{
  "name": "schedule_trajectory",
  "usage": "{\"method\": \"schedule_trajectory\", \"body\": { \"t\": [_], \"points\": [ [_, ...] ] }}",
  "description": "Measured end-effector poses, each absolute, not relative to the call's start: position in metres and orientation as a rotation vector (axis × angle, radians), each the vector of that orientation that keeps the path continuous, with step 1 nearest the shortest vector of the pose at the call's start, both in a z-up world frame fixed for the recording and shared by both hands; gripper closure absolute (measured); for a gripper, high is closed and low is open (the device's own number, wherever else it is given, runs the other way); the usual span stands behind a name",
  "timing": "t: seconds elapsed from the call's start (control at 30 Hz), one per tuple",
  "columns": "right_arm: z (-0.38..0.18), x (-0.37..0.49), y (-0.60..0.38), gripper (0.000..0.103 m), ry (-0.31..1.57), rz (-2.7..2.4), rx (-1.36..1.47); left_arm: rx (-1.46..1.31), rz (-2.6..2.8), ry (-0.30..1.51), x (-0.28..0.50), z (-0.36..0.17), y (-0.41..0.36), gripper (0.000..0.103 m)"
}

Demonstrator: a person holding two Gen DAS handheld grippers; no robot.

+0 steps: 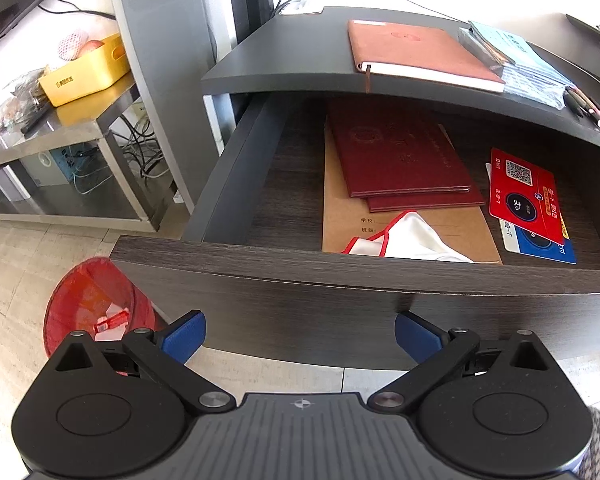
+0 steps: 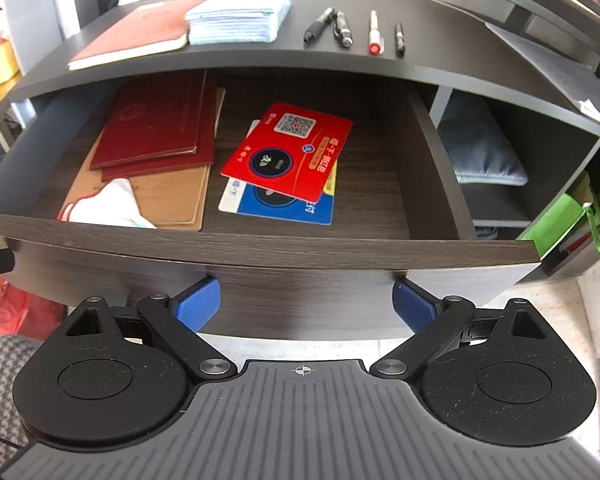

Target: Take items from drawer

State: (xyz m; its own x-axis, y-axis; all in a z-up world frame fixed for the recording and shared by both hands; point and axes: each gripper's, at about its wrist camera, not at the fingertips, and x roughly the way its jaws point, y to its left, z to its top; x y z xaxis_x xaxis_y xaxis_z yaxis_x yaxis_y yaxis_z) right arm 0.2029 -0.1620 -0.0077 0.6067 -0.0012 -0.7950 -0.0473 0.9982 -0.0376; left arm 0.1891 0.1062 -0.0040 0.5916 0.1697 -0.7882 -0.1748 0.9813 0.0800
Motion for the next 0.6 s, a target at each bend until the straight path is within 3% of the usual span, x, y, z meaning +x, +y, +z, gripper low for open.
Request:
{"method": "schedule_trajectory", "body": {
  "t": [0.6],
  "points": [
    [-0.008,0.276,-0.169,0.007,0.864,0.037,-0.048,-0.038,0.220,0.901,0.256,-0.003,0.107,0.002]
  ]
}}
